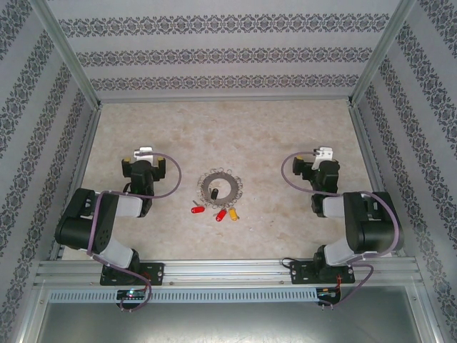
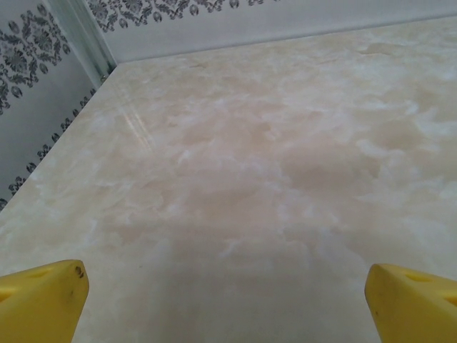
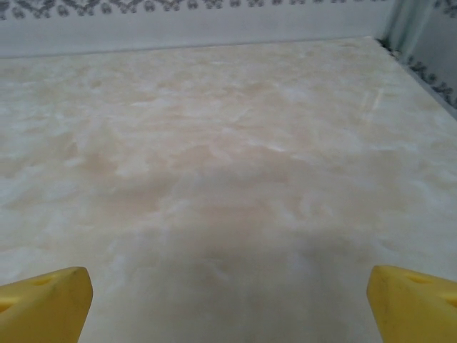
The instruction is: Put the keys on the keyring
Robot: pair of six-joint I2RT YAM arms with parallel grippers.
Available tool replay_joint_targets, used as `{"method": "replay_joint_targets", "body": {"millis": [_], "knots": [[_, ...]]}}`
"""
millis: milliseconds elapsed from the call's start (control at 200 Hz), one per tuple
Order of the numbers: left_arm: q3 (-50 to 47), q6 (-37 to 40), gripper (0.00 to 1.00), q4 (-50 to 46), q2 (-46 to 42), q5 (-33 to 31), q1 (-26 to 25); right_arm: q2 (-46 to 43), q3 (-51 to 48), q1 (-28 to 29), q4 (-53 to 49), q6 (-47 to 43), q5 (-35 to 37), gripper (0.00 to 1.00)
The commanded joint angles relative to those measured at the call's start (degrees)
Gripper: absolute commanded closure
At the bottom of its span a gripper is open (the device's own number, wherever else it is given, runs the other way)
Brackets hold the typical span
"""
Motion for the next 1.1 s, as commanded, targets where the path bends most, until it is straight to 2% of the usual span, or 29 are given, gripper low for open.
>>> {"method": "replay_joint_targets", "body": {"millis": [0,50,90,150,215,270,335,395,1099], "knots": [[0.47,-3.32,0.0,1.16,0.07,6.49,3.26,0.41,1.33,1.51,2.01,-1.81,1.94,0.02],[-0.97,-3.55,0.0,4.06,1.91,9.74,4.17,-0.08,1.47,1.59,1.16,-1.86,2.18,0.02],[-2.1,-3.08,0.0,10.74,3.91,8.72,4.24,-0.48,1.7,1.59,-0.16,-1.8,2.22,0.02],[-0.64,-4.47,0.0,2.7,1.43,8.96,4.48,0.0,1.36,1.53,1.37,-1.75,1.98,0.02],[-1.89,-3.48,0.0,9.22,3.44,8.86,4.5,-0.41,1.61,1.55,0.19,-1.73,1.88,0.02],[-1.06,-4.21,0.0,4.82,2.01,8.92,4.5,-0.15,1.61,1.37,0.69,-1.57,1.68,0.02],[-1.72,-3.54,0.0,8.29,3.08,8.84,4.46,-0.36,1.68,1.33,0.2,-1.69,1.51,0.02],[-1.3,-4.12,0.0,5.87,2.44,8.84,4.51,-0.27,1.61,1.31,0.61,-1.72,1.43,0.02],[-1.56,-3.78,0.0,7.16,2.74,8.75,4.41,-0.19,1.98,0.67,-0.15,-2.06,-1.52,0.02]]}}
